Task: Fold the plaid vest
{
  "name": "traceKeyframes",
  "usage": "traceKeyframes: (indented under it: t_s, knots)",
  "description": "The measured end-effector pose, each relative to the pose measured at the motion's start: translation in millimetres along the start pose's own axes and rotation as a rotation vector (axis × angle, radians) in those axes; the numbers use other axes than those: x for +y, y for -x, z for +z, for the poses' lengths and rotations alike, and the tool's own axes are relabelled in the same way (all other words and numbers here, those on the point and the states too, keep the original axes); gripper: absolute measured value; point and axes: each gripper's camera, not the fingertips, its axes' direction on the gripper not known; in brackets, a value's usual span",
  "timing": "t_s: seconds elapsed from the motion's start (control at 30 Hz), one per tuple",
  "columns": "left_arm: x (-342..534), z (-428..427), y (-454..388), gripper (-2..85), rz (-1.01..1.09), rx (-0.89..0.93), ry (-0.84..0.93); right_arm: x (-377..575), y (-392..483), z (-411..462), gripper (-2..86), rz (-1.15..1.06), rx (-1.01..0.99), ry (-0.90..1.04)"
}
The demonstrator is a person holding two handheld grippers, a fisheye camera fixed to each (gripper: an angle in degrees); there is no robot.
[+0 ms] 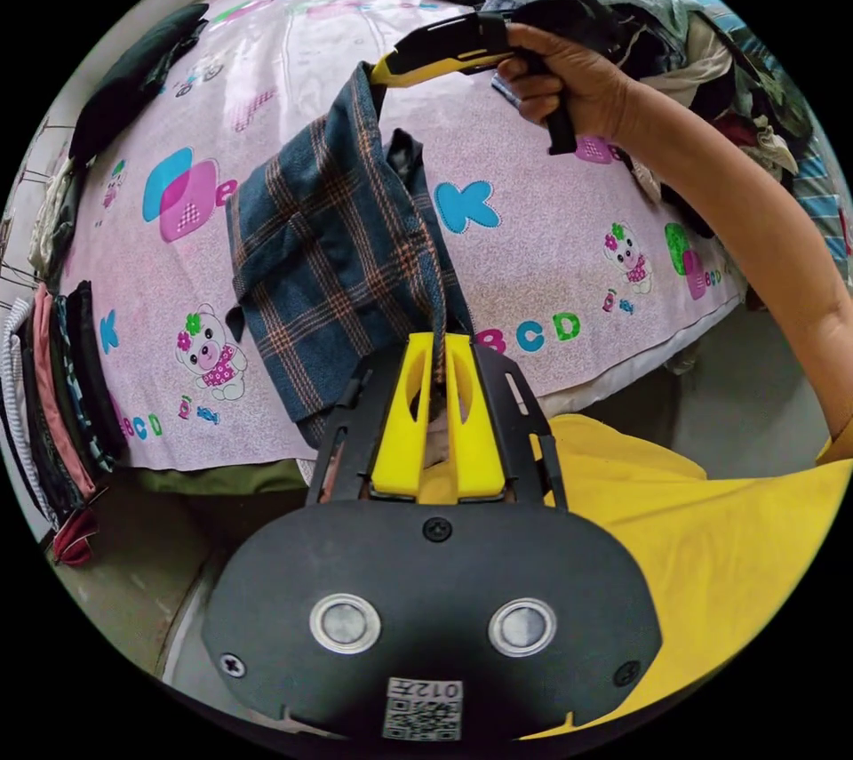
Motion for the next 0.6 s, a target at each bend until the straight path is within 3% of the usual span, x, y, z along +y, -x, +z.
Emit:
traceKeyframes:
  t_s: [0.23,0.6]
  knots:
    - [-21,29,-39,0.7,0.024,-0.085,0.053,19,-42,-58,1.4,0.007,-0.168,-0.049]
    - [-48,162,-95,3.1,0.138,-0.244,0.242,68,-103,-77,1.6,0.134,-0.155,-0.058]
